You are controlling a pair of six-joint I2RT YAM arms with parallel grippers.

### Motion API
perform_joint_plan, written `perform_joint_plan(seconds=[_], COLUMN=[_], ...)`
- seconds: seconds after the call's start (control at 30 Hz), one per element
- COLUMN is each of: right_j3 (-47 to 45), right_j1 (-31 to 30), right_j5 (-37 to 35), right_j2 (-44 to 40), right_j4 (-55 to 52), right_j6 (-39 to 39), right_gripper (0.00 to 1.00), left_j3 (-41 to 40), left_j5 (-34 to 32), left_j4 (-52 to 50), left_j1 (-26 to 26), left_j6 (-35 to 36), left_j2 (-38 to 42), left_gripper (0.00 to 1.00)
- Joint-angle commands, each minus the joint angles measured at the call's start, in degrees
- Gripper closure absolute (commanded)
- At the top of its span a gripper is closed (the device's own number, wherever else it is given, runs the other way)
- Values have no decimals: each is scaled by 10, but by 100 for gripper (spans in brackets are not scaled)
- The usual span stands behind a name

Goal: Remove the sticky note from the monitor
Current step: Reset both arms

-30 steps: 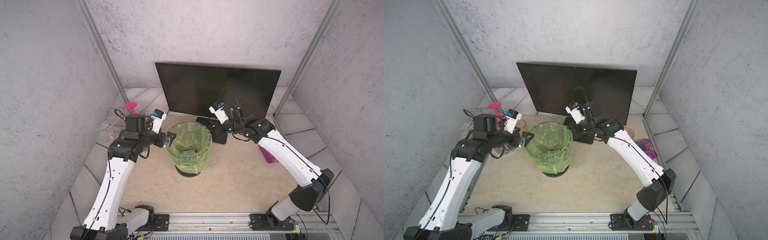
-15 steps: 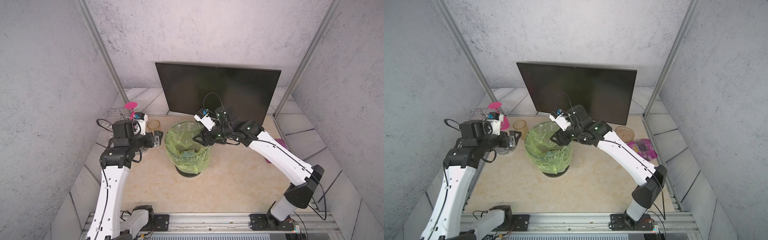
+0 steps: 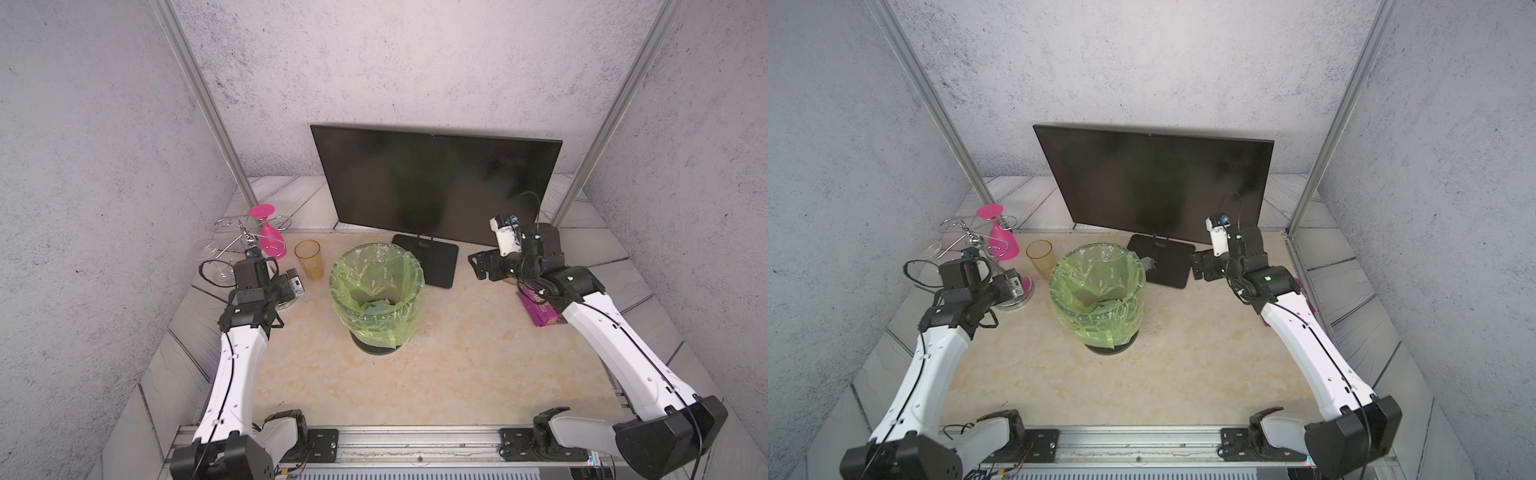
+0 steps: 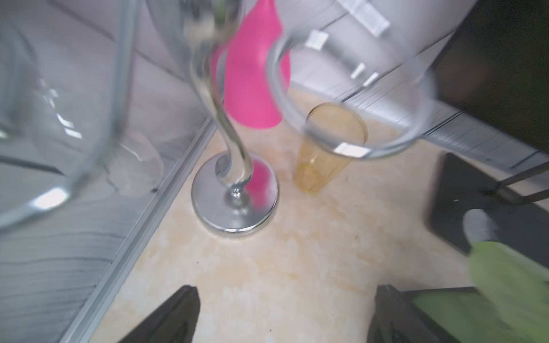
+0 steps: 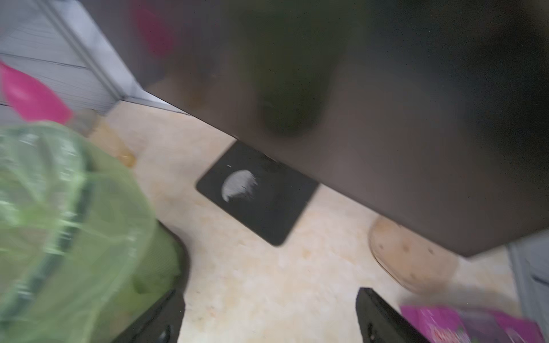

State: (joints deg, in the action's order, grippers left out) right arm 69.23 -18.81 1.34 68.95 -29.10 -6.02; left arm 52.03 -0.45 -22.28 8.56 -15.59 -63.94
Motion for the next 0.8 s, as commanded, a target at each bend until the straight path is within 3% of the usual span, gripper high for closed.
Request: perform_joint_plan(seconds=[0.0, 0.07, 0.27, 0.53, 0.77], right_j3=[-142, -219, -318, -432, -432], right_j1=[22, 33, 92, 164, 184], right_j5=[-80, -120, -181, -143, -126], right_j2=[-29, -27, 24, 74, 97], right_j4=[107, 189, 355, 574, 622], right_j6=[-16, -19, -32, -28, -14], right_gripper=[6, 4, 3, 1, 1], left_j3=[-56, -94, -204, -225, -235], left_j5=[-69, -61, -63, -40, -35], left_j4=[125, 184, 345, 434, 452], left_j1=[1, -1, -1, -1, -4], left_j6=[-29, -9, 69, 66, 68], left_j2=[-27, -45, -75, -109, -107], left_gripper=[2, 2, 0, 0, 0])
